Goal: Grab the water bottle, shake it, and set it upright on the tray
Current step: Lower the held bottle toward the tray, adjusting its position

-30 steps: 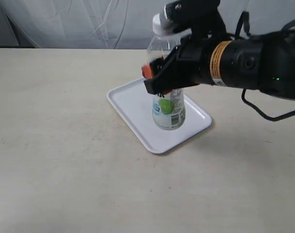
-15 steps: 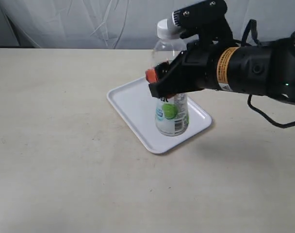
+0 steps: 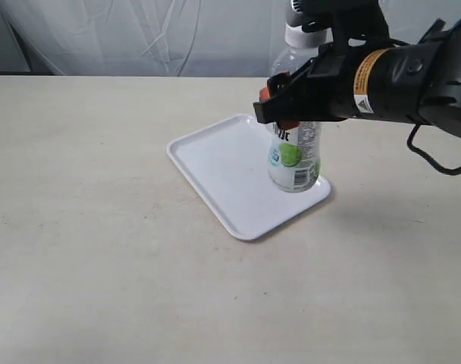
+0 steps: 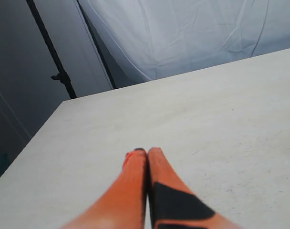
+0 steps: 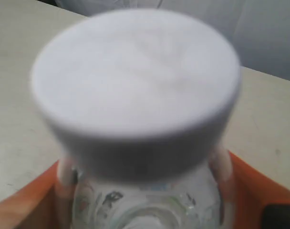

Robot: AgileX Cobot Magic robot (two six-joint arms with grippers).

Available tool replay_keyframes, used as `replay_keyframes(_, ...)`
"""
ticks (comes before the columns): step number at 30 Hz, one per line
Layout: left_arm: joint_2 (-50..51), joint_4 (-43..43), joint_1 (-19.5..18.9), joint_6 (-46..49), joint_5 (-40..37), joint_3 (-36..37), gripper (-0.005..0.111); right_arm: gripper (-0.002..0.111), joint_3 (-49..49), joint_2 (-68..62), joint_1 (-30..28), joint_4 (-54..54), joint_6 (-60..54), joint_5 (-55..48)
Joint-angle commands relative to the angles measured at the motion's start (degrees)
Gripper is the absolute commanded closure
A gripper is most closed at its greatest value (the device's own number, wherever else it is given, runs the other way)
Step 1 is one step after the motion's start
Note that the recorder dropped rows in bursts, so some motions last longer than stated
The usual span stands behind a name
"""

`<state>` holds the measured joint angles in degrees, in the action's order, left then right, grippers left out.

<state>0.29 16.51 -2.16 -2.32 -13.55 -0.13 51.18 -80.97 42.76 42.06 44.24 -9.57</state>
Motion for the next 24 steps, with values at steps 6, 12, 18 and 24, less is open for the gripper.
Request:
replay_keyframes(6, -0.29, 0.06, -0.01, -0.26, -0.15, 0.13, 0.107, 0.109, 1.54, 0.98, 6.37, -2.61, -2.38, 23.26)
replay_keyframes(12, -0.29, 0.06, -0.01, -0.26, -0.15, 0.13, 0.107, 0.109, 7.39, 0.98, 0.94, -2.51, -13.23, -0.88)
replay_keyframes(18, -0.29, 0.06, -0.01, -0.26, -0.15, 0.13, 0.107, 0.109, 8.6, 2.78, 0.27, -9.74, -12.38, 4.04)
replay_keyframes(24, -0.29, 0.06, -0.01, -0.26, -0.15, 0.13, 0.107, 0.109, 8.6, 1.67, 7.24, -15.21, -12.84, 13.83)
